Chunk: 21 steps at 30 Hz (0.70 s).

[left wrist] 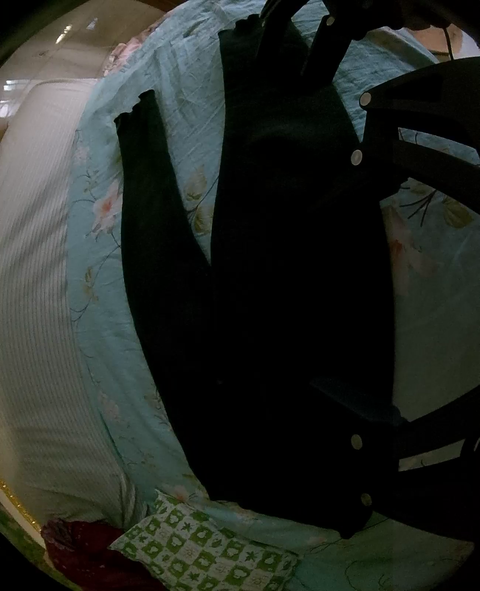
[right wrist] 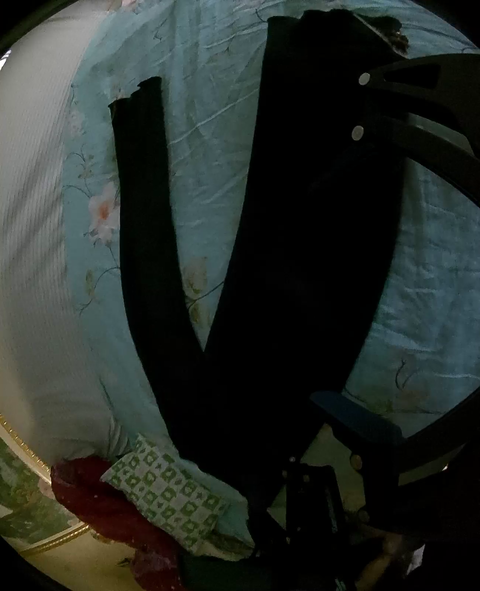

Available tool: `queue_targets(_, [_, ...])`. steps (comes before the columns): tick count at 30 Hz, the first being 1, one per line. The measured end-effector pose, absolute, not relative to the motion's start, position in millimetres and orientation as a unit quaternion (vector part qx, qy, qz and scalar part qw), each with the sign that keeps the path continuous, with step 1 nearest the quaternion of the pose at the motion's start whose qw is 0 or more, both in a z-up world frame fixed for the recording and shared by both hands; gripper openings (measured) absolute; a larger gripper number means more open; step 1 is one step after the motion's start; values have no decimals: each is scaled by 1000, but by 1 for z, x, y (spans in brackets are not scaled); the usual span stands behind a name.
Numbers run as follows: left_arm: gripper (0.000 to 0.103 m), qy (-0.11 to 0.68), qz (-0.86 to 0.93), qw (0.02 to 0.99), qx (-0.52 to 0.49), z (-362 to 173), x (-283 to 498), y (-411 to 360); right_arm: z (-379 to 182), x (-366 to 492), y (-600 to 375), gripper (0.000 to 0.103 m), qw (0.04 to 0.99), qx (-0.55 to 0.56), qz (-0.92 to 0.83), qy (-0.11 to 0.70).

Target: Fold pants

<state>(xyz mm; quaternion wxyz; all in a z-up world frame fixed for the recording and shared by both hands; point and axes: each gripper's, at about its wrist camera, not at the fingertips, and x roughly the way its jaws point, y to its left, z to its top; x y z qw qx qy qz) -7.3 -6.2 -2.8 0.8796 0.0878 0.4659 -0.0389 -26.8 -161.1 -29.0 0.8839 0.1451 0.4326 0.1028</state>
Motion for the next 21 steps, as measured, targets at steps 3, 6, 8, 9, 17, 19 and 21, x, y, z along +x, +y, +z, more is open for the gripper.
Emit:
queue_targets(3, [86,467,-38,879,86,-3,-7,-5,-28,-28,-161,101,886,145,103,427])
queue_targets(6, [86,468,-37,879,87,-3,-6,-5,-26,-29,-157,101,891,136,102,422])
queue_targets(8, [86,469,-38,878,87,-3,-6,-5,-25,-28,-156,101,893,133,103,418])
queue_targets(9, [86,470,-37,878,87,-3,-5,-5,-25,-28,-156,101,893,131,102,418])
queue_targets(17, [86,474,-37,876,84,-5,-2,-3,-26,-25,-156,101,893,136,97,418])
queue_targets(19, [86,476,-37,875,83,-6,-1,-3,-26,-22,-158,101,893,137,97,419])
queue_targets(21, [86,477,-37,874,82,-6,1,-3,-27,-21,-159,101,892,137,98,419])
